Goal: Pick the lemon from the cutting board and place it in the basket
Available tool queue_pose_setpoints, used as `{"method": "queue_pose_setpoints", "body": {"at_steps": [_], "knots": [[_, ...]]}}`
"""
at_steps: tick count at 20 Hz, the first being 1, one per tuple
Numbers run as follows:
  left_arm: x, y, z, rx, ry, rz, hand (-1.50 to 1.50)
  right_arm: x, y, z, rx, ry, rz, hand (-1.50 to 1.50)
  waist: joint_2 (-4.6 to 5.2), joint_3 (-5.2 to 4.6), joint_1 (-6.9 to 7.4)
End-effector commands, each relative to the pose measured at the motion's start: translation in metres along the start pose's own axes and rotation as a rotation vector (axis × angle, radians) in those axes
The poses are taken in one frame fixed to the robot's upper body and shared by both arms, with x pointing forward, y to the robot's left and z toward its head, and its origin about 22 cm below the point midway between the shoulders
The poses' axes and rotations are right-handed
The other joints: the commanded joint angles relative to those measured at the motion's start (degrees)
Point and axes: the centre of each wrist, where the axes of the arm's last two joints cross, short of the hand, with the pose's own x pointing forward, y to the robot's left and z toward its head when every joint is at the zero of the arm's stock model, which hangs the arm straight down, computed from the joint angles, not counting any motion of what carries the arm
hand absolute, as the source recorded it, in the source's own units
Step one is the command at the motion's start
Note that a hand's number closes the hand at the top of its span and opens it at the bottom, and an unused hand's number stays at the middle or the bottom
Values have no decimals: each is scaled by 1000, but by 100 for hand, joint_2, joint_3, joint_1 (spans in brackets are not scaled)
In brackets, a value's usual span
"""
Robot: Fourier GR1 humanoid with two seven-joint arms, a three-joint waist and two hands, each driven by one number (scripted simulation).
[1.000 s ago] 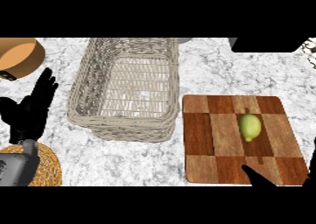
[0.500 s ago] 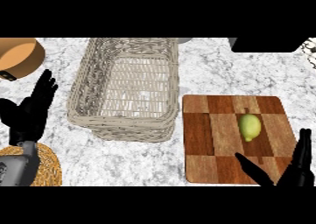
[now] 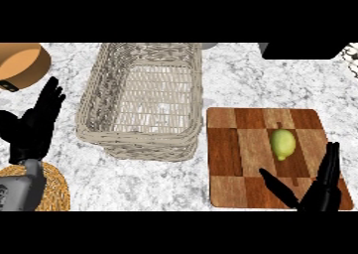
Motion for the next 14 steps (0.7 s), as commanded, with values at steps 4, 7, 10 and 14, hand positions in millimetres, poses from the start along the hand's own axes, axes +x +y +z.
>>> {"method": "queue_pose_setpoints", "body": {"at_steps": [4, 7, 10, 14], "knots": [[3, 7, 0, 4, 18, -6, 0, -3, 25, -14, -11, 9, 3, -150, 2, -1, 10], [-16, 9, -2, 5, 11, 6, 0, -10, 12, 2, -2, 4, -7, -150, 1, -2, -5], [3, 0, -1, -6, -5, 6, 0, -21, 24, -29, 0, 62, 64, -150, 4, -1, 16], [-16, 4, -16, -6, 3, 5, 0, -13, 35, -13, -4, 55, 66, -150, 7, -2, -8]]}}
